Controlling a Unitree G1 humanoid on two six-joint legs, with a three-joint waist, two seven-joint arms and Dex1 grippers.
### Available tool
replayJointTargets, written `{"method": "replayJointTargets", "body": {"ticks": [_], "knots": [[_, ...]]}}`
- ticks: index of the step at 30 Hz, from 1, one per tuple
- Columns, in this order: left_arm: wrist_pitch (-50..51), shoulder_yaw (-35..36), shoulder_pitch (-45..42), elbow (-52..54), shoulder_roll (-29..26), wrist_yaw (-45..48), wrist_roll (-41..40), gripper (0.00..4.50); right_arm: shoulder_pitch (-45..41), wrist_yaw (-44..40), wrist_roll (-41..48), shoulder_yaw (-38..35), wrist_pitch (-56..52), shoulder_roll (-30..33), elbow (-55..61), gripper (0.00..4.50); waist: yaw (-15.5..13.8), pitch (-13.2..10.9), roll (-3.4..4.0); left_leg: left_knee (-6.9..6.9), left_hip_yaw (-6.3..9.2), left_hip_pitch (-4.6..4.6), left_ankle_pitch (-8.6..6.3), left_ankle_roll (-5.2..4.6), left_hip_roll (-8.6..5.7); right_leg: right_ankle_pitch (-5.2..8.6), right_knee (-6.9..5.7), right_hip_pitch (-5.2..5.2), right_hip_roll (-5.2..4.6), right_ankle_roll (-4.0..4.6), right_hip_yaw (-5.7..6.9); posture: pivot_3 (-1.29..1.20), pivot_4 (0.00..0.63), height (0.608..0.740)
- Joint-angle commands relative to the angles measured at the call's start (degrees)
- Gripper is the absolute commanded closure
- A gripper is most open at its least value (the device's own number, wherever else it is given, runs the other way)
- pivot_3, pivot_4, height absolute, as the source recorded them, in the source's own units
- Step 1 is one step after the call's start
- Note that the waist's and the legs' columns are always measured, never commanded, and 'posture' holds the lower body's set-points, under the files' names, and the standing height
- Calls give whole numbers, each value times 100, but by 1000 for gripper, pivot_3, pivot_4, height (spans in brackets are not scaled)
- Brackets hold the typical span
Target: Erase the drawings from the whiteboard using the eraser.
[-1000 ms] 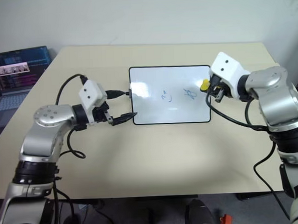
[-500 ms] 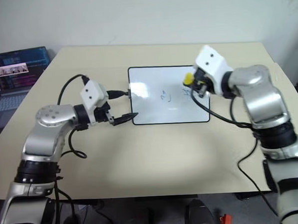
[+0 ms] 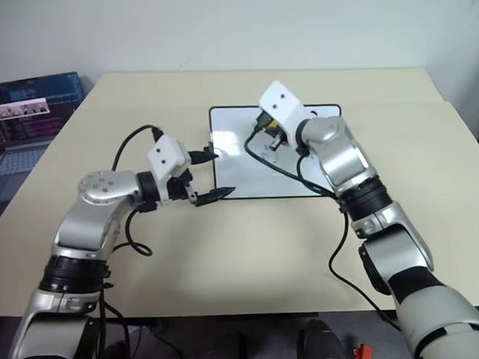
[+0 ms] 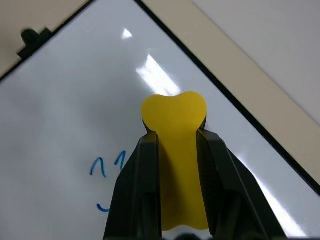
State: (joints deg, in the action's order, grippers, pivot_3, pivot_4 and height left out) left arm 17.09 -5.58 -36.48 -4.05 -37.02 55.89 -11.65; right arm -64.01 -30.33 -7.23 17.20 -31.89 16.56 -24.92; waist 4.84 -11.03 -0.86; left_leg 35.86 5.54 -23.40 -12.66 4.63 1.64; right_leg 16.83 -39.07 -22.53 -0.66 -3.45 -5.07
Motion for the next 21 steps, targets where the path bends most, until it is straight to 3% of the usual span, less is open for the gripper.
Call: {"method": "replayJointTargets", "body": {"ticks": [1, 13, 21], "knots": [[13, 118, 20, 225, -38, 34, -81, 0, -338, 24, -270, 167, 557, -82, -295, 3828, 10, 0, 0, -2, 0, 0, 0, 0, 0, 0, 0, -1, 0, 0, 0, 0, 150, 740], [53, 164, 92, 298, -95, -13, -80, 0, 95, -521, -803, 766, 1027, -170, -857, 3828, 23, 2, -2, 3, 0, 8, 0, 0, 0, 0, -8, 6, 1, 0, -2, 0, 150, 740], [70, 190, 61, 302, -121, 0, -77, 0, 731, -1230, -1144, 1268, 635, -44, -370, 3828, 18, 9, -9, 13, 2, 60, 1, 0, 0, 0, -37, 50, 5, -1, -6, 0, 150, 740]]}}
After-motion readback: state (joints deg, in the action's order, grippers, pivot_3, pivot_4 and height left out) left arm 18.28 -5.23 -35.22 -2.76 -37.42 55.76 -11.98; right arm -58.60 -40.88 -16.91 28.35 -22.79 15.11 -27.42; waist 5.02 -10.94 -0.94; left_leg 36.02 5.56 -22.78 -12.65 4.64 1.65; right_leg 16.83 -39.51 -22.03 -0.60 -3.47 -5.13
